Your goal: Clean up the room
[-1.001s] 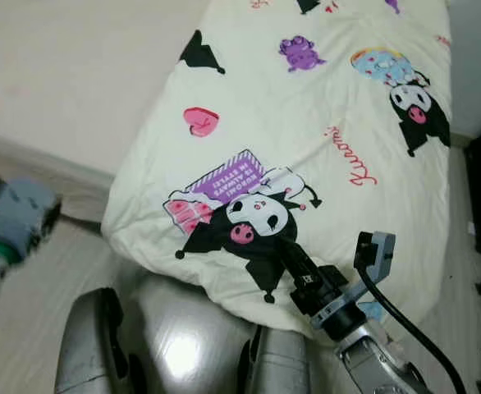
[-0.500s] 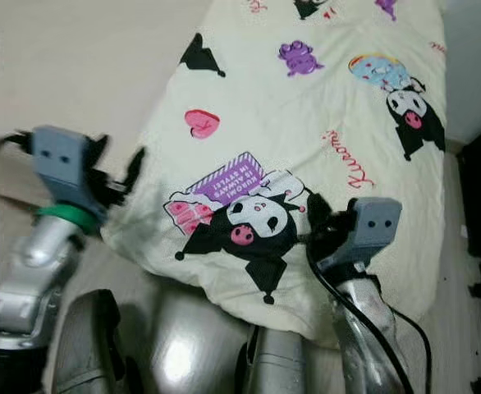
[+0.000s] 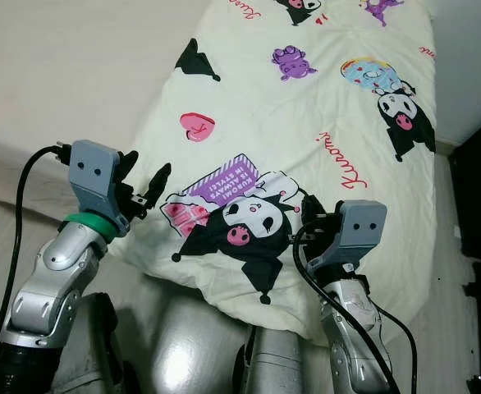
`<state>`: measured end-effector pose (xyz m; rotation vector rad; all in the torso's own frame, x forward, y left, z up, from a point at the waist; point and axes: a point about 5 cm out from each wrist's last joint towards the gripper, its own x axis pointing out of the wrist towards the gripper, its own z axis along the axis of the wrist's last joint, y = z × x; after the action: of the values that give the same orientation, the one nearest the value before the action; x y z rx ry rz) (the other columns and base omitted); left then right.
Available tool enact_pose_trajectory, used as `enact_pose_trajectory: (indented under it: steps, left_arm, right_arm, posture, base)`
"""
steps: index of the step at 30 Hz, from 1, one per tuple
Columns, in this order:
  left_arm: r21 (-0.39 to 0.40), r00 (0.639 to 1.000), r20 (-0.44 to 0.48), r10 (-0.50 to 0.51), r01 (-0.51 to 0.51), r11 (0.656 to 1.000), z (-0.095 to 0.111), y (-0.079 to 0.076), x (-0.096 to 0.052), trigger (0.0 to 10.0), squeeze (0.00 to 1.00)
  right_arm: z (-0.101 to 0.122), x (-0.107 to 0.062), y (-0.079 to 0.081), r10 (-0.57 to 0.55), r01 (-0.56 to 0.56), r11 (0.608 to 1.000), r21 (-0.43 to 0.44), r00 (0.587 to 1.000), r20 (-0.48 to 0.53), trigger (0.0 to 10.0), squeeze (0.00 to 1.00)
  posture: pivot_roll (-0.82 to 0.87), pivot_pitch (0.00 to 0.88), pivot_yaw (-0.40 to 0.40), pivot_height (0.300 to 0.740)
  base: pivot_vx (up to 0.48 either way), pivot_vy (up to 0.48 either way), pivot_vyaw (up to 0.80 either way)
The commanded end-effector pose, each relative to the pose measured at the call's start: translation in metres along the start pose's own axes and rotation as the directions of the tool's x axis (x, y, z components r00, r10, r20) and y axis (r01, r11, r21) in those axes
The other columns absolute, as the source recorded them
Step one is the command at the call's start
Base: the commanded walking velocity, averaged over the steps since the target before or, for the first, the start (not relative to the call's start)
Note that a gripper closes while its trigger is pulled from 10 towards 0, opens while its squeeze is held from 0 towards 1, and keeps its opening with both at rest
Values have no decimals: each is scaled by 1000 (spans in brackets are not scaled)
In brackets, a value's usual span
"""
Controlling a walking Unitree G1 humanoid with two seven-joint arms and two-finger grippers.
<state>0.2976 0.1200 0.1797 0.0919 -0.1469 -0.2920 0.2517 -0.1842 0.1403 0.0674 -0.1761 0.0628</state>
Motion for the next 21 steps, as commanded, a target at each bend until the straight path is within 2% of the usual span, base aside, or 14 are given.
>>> enact_pose_trajectory:
  steps: [1,8,21]
  left_arm:
    - [5,1000,-12,-7,7,1000,-5,-4,-1,10000,0]
    - [6,1000,-21,-21,21,1000,-10,-11,1,10000,0]
    - [11,999,-25,-33,33,999,-14,-13,4,10000,0]
  right_arm:
    - [-5,-2,-3,-19,19,1000,-2,1000,-14,10000,0]
    - [-11,-4,-3,-39,39,999,-21,999,0,10000,0]
    - [-15,-4,-4,-45,45,999,-25,999,-1,10000,0]
  posture:
    - [14,93,-21,551]
    - [9,95,-14,581]
    - [8,91,-10,621]
  base:
    - [0,0,0]
    - [0,0,0]
    - [0,0,0]
